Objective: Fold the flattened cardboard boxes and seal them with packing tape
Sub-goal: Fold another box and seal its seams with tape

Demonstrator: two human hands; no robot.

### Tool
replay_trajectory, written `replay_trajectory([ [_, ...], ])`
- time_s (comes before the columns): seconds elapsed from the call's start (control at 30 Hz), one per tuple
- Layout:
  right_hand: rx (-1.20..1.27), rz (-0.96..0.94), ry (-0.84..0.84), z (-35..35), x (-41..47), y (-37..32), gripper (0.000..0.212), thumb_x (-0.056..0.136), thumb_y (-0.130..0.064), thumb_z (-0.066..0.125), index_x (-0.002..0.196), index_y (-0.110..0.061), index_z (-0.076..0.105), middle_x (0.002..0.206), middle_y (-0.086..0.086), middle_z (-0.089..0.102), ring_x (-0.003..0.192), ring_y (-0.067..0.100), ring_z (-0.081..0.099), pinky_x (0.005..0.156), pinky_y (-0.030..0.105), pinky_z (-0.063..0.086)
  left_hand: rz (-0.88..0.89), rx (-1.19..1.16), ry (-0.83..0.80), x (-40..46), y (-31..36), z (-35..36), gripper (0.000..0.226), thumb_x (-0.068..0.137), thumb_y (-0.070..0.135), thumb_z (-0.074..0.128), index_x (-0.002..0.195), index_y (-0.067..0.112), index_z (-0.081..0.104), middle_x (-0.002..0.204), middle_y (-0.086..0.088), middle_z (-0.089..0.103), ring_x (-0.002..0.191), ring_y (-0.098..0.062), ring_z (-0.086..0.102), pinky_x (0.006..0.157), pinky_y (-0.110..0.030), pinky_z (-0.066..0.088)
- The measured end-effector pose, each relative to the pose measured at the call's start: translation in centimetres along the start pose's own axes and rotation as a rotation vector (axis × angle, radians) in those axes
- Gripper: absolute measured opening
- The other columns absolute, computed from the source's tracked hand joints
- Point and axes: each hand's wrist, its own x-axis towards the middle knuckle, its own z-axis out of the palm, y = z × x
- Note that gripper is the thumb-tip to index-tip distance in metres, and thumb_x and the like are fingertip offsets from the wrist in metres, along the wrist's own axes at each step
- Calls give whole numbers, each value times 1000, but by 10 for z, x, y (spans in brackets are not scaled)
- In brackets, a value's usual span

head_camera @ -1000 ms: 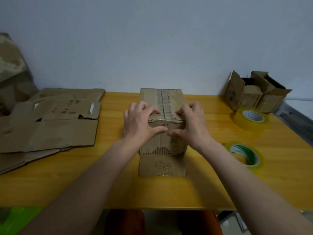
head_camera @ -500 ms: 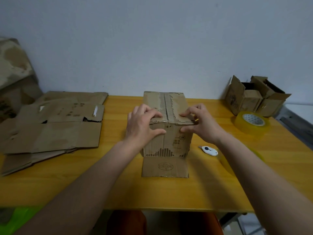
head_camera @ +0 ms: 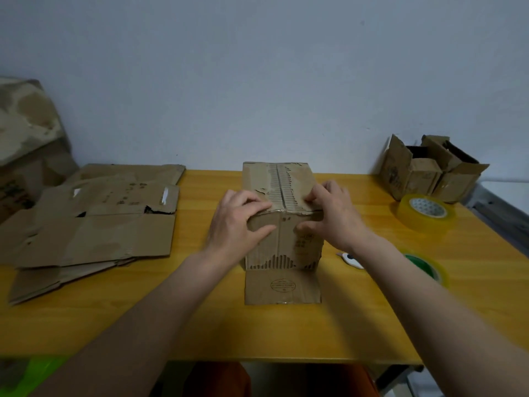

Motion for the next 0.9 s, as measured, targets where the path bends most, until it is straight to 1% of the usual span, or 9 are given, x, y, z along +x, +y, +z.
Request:
replay_trajectory([
  [0.1,105,-105,-6,-21,3,-16,31,96,-35,52,114,-12,63,118,4,57,111,22,49,92,34,41,118,18,93,7,14,8,36,76,24,78,107,8,72,102,-4,69,93,-19,58,75,-28,50],
  [0.2,224,-176,-189,-22,1,-33,37,104,-28,31,117,-11,62,113,9,64,103,23,57,86,34,42,119,-4,87,5,16,21,26,77,12,79,103,9,73,97,-4,71,89,-21,62,70,-34,55],
  [0.3,141,-186,-314,-14,5,-31,42,104,-28,24,129,-21,57,129,5,59,113,21,53,94,32,41,106,-2,119,2,11,26,17,77,8,78,94,10,75,90,-2,71,83,-21,61,65,-32,52],
  [0.4,59,-187,-400,-8,23,-25,46,104,-29,19,144,-25,42,151,-4,39,137,17,35,112,28,25,146,-6,127,3,9,26,15,78,7,77,93,9,75,89,-1,71,82,-20,59,67,-31,49],
  [0.47,8,-179,-452,-5,39,-24,47,105,-30,17,147,-25,35,156,-8,27,143,12,24,114,25,16,167,6,131,3,9,27,14,80,9,75,94,9,75,89,-1,70,83,-18,58,70,-29,47],
  [0.57,-29,-168,-464,-1,61,-24,47,105,-29,17,148,-21,34,158,-7,23,145,13,20,114,25,14,185,31,152,2,7,29,16,82,13,71,96,9,76,88,-1,70,83,-18,57,74,-28,45],
  [0.7,-118,-170,-441,9,89,-23,47,105,-27,18,148,-16,33,158,-1,23,145,16,21,113,23,14,214,37,189,3,4,32,15,81,13,72,95,8,76,84,-3,69,78,-19,58,71,-29,46],
  [0.8,-191,-175,-421,17,105,-22,47,104,-24,20,145,-9,37,157,5,26,143,19,24,114,28,19,215,46,202,2,3,33,14,83,16,70,94,9,76,84,-2,70,78,-18,59,72,-27,43],
  [0.9,-257,-182,-403,26,114,-25,49,103,-24,20,149,-8,28,159,7,19,146,18,17,117,31,15,214,61,223,2,0,33,15,84,18,69,94,11,77,86,-1,71,79,-18,60,78,-25,37],
])
